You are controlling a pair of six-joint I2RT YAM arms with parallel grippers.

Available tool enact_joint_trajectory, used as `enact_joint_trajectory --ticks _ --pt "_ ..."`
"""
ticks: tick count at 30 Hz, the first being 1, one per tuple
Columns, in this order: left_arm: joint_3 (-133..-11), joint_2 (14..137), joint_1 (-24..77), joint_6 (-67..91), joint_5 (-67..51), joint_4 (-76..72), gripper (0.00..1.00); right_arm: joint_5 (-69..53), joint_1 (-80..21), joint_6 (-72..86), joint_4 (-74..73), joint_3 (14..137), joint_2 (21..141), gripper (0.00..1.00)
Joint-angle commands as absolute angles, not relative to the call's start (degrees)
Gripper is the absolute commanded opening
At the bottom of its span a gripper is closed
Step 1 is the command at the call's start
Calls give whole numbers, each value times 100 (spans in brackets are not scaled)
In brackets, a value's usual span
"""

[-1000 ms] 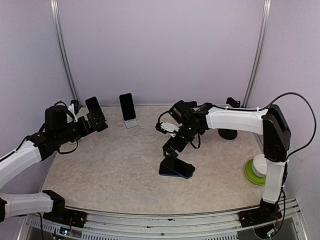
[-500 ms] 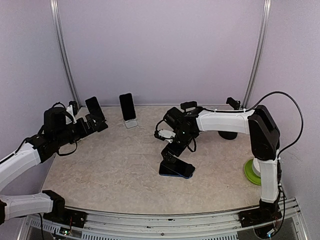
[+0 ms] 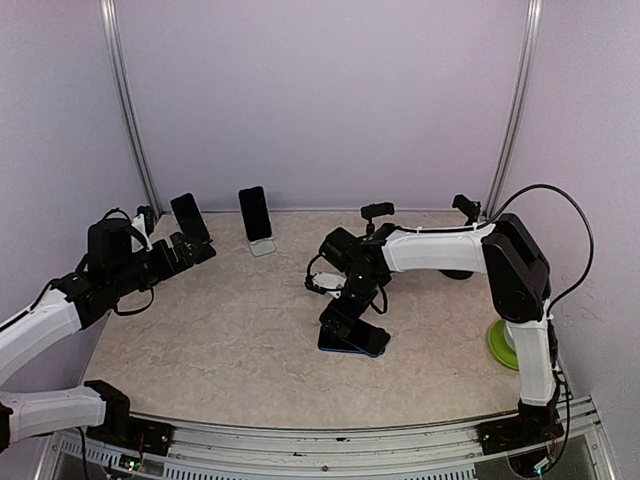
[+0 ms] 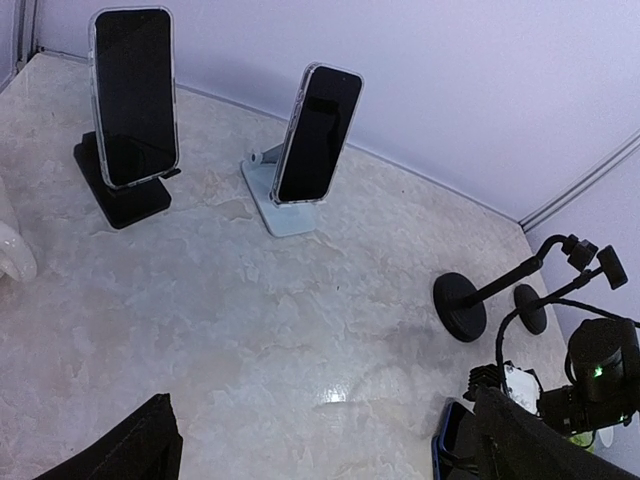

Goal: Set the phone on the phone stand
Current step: Pick up the phone.

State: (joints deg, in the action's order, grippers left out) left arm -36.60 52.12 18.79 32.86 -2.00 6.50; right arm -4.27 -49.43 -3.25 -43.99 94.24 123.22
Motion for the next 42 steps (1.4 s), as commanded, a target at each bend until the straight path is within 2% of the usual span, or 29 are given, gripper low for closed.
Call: enact_joint_trajectory --ticks 1,11,15,21,29,42 --pt "-3582 5116 1863 3169 -85 694 99 -356 -5018 -237 -4483 9500 12479 100" --pt "-3568 5108 1863 3156 -29 711 99 -521 -5020 -277 -4480 9534 12613 99" --pt "-3555 5091 1863 3160 -18 711 99 -526 -5022 -235 -4469 9568 12629 91" --pt "-3551 5079 1863 3163 2 720 99 -544 -5030 -154 -4543 9692 12680 71" --pt "-3560 5097 1859 3178 -31 699 99 -410 -5043 -88 -4562 9815 12567 59" --pt "-3559 5133 1863 3173 -106 660 99 -581 -5045 -99 -4032 9636 12085 60"
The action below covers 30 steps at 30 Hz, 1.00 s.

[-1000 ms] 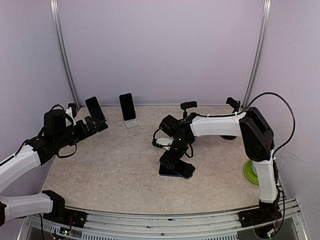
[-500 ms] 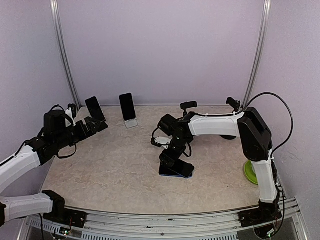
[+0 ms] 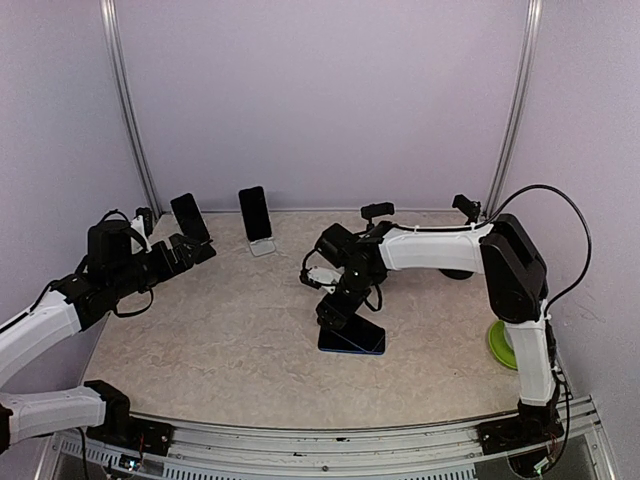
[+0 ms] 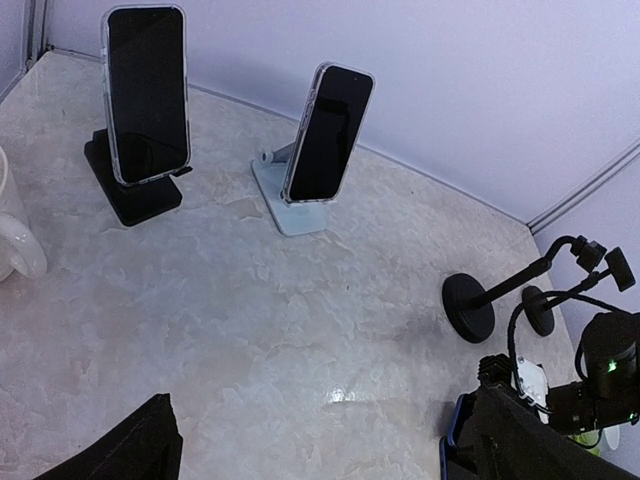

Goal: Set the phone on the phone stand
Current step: Pick up the phone, then pass from the right arm to the left

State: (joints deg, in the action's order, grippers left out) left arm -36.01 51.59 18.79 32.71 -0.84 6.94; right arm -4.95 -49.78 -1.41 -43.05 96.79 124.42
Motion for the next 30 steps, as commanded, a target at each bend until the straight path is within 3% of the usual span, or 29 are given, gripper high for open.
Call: enact_joint_trajectory --ticks 1,13,30 --pt "-3560 5133 1863 3178 -113 659 99 -623 -5037 -93 -3989 9628 12085 60" --pt "-3314 5216 2085 3235 -398 372 99 -1060 -4905 233 -3042 9417 11921 60" --pt "-2620 5978 3896 3664 -555 -806 99 -1572 -4615 1184 -2068 9237 12129 60"
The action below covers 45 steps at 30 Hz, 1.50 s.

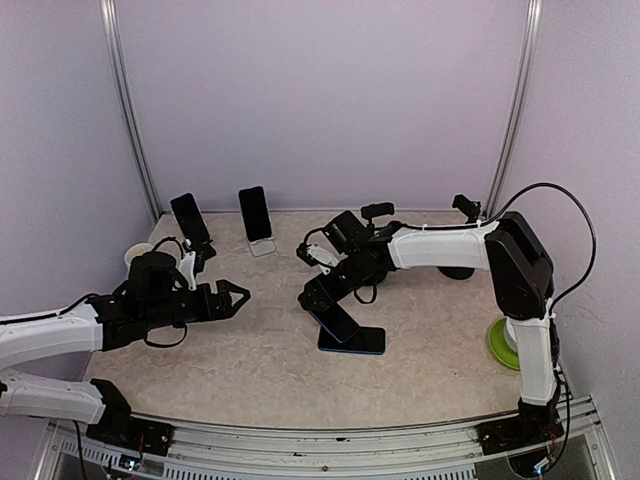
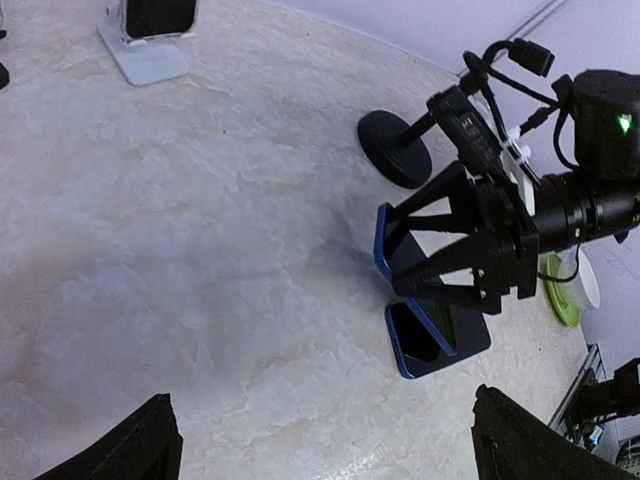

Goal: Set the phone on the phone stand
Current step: Pass from the right arm to the left

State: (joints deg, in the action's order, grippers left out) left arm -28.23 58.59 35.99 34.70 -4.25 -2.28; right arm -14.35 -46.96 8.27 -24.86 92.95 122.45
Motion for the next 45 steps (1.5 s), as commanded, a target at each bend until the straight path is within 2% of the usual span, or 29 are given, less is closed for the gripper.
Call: enact_joint_trajectory --ticks 1,9,20,27,40,45 --pt "-2566 6013 3980 3714 -571 -946 99 -1584 -4605 1232 -2024 9237 12136 60" --pt "-2485 6955 4513 3951 -690 -1850 98 -1623 -4595 1604 -1754 9246 12173 60" --pt "-3202 8734 4798 3922 -786 -2831 95 -1749 -4595 1993 -1374 9112 12052 59" --pt "-3678 9419 4876 3900 -755 -3144 91 -1785 -4590 2184 -1207 9013 11926 59" --pt "-3875 9940 4948 4040 -719 -3522 75 -1926 -4603 2840 -576 8644 11601 59" --pt "-4002 10089 4953 4041 -806 -3608 65 -1994 -4618 2953 -420 8551 11493 59"
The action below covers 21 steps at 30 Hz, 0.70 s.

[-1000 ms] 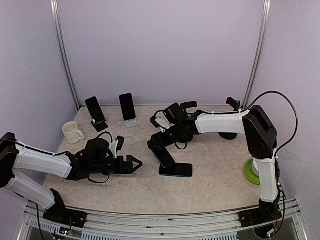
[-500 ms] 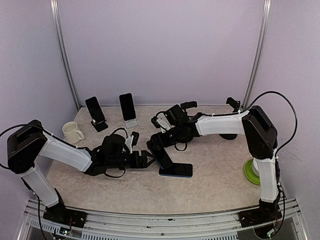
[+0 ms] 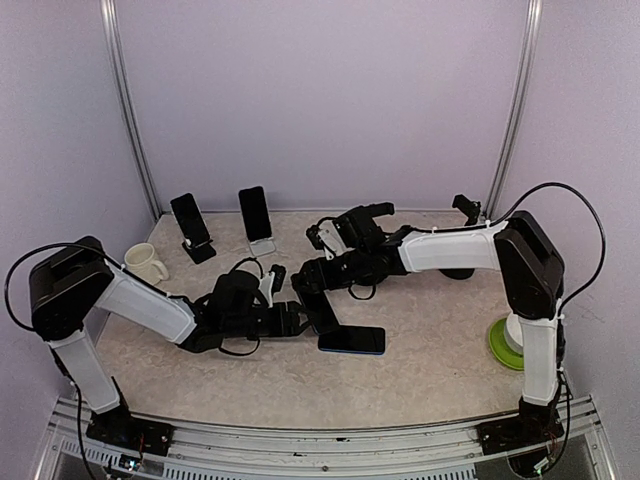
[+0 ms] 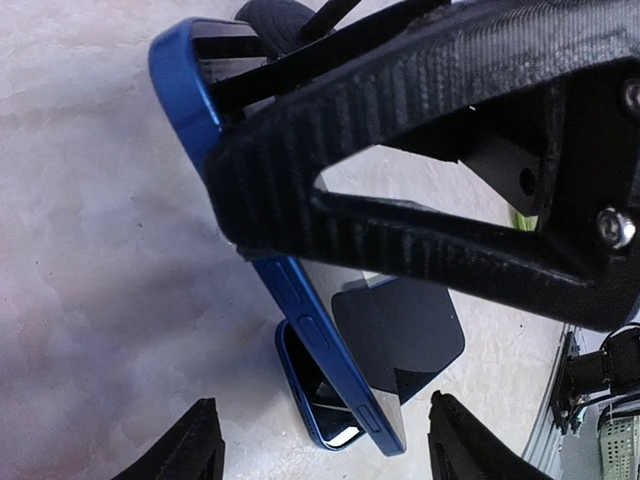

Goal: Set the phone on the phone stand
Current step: Pass from the right arm to the left

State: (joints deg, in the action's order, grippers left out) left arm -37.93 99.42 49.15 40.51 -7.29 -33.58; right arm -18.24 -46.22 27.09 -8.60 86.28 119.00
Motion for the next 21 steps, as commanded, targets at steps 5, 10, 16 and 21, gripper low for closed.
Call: enact_joint_trajectory --ticks 5,10,16,21 --pt "-4179 10229 4957 4036 -868 -3604 54 -1965 -4683 2995 -389 8485 11377 59" --pt "-4254 10291 4957 4063 -862 -3586 35 -1903 -4737 3069 -315 8397 11279 59" --pt "-4276 10259 4957 4052 -838 -3547 19 -1730 -4791 3262 -44 8123 11121 59" --pt "-4298 10204 4956 4060 -785 -3469 2 -1504 -4878 3486 206 7900 11044 61"
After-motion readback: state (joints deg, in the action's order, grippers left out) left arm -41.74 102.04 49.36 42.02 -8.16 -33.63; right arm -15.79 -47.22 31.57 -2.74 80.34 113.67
